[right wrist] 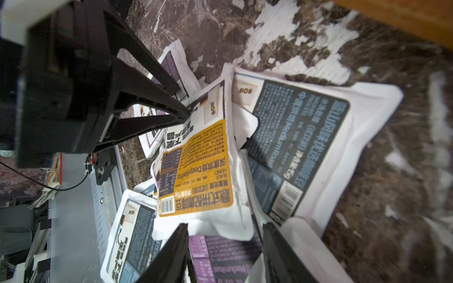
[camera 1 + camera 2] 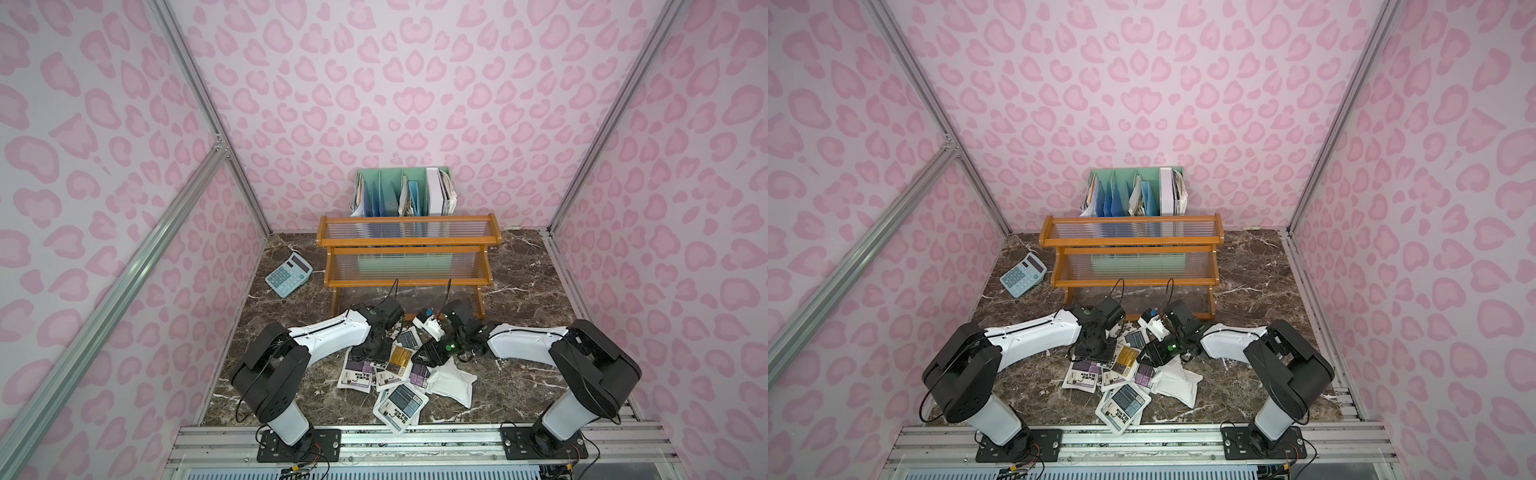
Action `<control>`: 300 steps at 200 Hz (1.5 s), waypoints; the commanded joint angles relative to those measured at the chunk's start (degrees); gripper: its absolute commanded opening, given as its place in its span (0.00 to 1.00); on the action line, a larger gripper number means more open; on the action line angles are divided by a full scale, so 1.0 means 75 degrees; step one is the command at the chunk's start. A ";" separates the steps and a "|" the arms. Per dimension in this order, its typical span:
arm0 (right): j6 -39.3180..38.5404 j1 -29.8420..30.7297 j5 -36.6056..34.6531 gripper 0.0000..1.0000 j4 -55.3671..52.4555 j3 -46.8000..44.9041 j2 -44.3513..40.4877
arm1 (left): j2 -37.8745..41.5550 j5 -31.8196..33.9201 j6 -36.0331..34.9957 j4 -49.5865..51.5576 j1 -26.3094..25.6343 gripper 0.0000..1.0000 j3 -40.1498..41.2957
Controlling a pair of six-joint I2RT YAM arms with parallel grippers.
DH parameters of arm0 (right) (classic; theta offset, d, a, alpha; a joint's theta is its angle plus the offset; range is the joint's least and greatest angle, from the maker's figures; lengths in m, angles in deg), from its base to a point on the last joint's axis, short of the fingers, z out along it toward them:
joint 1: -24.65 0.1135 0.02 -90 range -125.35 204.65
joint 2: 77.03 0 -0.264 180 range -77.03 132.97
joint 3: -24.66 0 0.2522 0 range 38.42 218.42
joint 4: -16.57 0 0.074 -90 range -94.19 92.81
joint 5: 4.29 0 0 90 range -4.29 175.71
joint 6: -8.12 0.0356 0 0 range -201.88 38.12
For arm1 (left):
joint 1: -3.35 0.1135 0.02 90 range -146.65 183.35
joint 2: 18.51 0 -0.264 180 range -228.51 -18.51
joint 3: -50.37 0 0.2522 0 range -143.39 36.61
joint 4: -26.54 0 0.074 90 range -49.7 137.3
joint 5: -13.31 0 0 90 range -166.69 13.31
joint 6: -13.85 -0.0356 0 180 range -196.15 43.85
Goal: Place the bagged coffee beans on the shelf by color
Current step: Pick up the bagged coffee beans at the center of the board.
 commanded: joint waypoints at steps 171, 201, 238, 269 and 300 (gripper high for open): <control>-0.0213 0.0390 0.0052 0.00 0.0377 0.0478 0.0419 | 0.0081 0.1142 0.0240 0.0231 -0.0020 0.53 0.0058; -0.0329 0.0132 -0.0079 0.00 0.0026 0.0301 -0.0193 | 0.0730 0.2754 0.1100 0.0368 -0.0008 0.63 0.0047; -0.0679 -0.0216 -0.0105 0.00 -0.0446 0.0380 -0.1006 | 0.1280 0.3391 0.1990 0.0296 0.0083 0.63 0.0011; -0.0906 -0.0057 0.0149 0.00 -0.0950 0.1125 -0.1327 | 0.1552 0.3598 0.2083 0.0482 0.0166 0.63 -0.0041; -0.0999 0.0060 0.0312 0.00 -0.1426 0.2210 -0.1646 | 0.2155 0.3745 0.2230 0.0579 0.0348 0.63 0.0195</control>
